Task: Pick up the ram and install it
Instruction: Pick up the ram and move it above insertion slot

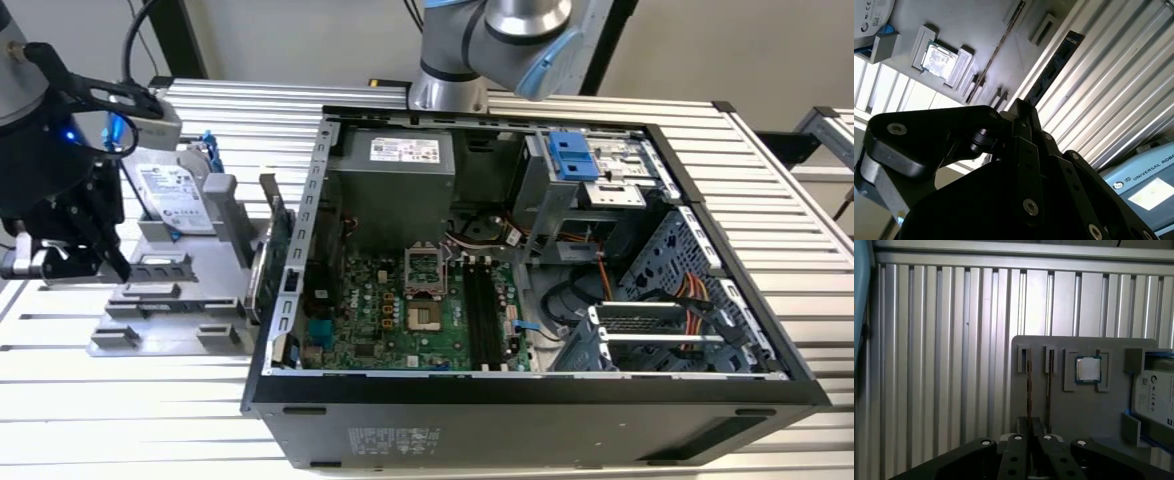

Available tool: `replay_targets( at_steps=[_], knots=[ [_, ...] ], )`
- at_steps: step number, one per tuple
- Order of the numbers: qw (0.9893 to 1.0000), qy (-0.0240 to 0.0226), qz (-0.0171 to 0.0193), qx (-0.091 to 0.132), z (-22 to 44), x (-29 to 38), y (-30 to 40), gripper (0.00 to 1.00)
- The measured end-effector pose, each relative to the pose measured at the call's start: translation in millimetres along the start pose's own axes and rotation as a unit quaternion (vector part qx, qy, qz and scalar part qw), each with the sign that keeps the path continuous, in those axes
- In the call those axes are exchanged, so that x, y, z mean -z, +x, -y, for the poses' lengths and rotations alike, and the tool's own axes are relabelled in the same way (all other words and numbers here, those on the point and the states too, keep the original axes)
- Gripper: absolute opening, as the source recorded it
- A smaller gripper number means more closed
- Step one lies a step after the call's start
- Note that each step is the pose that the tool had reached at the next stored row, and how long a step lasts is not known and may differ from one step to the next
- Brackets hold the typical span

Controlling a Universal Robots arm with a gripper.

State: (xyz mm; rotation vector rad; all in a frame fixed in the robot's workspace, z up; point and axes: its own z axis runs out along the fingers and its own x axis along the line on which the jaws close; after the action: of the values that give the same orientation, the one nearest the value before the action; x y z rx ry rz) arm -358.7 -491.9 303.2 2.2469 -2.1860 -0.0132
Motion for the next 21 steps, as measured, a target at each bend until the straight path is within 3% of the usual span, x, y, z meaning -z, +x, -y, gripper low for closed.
replay_targets(
  at_steps=[21],
  knots=[
    [1.0000,0.0000,0.0000,0.000,-0.1,9.2,0.0,0.00]
  ],
)
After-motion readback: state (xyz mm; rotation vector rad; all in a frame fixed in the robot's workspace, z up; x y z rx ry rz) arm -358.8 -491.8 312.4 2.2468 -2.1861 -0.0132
